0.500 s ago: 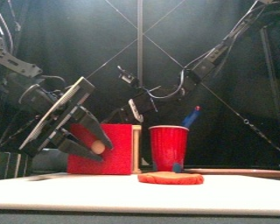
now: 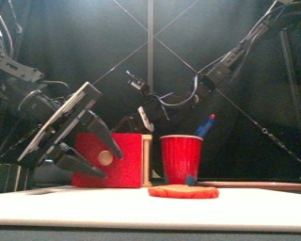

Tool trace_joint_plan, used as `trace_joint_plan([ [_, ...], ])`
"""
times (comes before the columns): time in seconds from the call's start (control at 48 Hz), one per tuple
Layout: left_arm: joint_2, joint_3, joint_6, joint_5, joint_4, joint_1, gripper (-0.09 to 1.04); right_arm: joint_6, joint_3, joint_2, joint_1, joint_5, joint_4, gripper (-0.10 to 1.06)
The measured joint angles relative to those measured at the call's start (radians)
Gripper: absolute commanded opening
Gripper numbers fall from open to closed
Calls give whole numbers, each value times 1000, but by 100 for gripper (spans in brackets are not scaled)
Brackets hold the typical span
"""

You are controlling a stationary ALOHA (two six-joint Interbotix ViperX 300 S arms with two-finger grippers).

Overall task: Get the cutter from the drawer then cut the dough then place the extra dough in the bowl
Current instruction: Place the cutter on the board

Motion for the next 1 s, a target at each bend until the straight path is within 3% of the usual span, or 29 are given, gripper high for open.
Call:
trace_joint_plan([
  [0.188, -2, -2, 0, -2, 3, -2, 94, -2, 0, 0, 0, 0, 0, -3],
  [0.833, -94, -3, 0, 103, 12, -51, 94, 0, 0, 0, 2, 0, 0, -3],
  [1.0, -155, -3, 2, 91, 101, -52, 93, 2, 0, 0, 2, 3, 0, -3],
])
